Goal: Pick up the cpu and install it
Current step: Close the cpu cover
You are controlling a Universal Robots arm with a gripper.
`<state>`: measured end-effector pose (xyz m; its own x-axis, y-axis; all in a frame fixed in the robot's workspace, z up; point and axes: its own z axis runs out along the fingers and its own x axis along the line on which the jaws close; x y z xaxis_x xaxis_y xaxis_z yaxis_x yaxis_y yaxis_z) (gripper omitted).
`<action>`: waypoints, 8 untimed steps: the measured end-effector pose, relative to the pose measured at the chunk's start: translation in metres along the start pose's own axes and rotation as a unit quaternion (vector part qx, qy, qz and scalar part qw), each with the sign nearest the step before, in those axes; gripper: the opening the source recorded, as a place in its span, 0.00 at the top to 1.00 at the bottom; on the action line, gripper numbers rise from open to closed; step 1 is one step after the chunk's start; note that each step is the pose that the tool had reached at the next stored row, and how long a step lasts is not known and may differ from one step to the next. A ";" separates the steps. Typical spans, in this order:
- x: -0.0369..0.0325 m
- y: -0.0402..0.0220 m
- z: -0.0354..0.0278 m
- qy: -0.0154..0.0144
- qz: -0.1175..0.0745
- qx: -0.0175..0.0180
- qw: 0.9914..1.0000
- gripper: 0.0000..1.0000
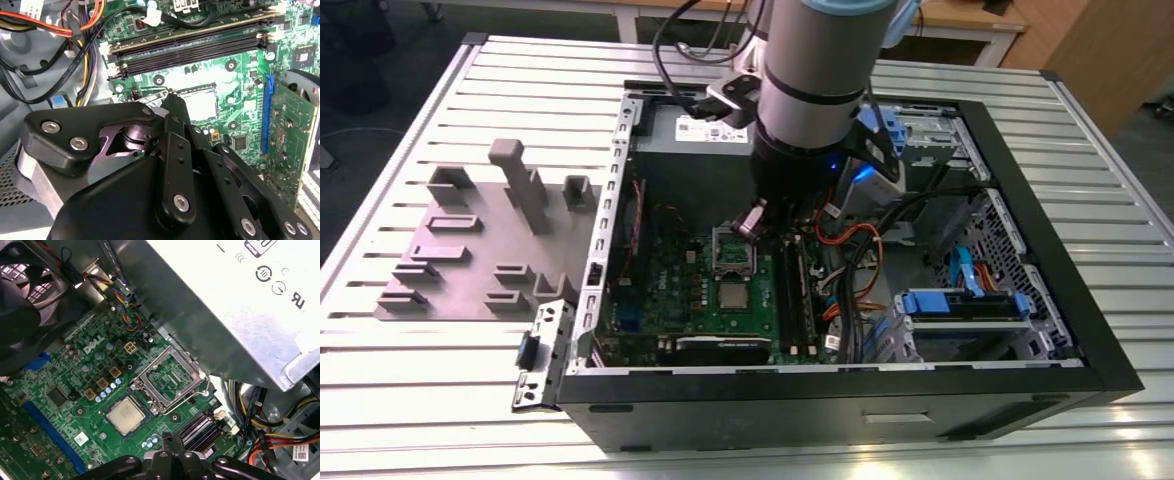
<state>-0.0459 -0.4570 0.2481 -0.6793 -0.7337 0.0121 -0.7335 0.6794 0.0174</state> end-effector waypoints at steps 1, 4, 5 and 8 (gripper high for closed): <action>-0.0013 -0.0005 0.0001 0.000 0.000 -0.001 1.000 0.89; -0.0044 -0.0032 0.0003 -0.004 0.000 -0.007 1.000 0.89; -0.0053 -0.0040 0.0005 -0.006 0.000 -0.011 1.000 0.89; -0.0073 -0.0062 0.0009 -0.018 -0.001 -0.026 1.000 0.89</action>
<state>-0.0365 -0.4559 0.2470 -0.6791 -0.7337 -0.0231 -0.7332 0.6765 0.0687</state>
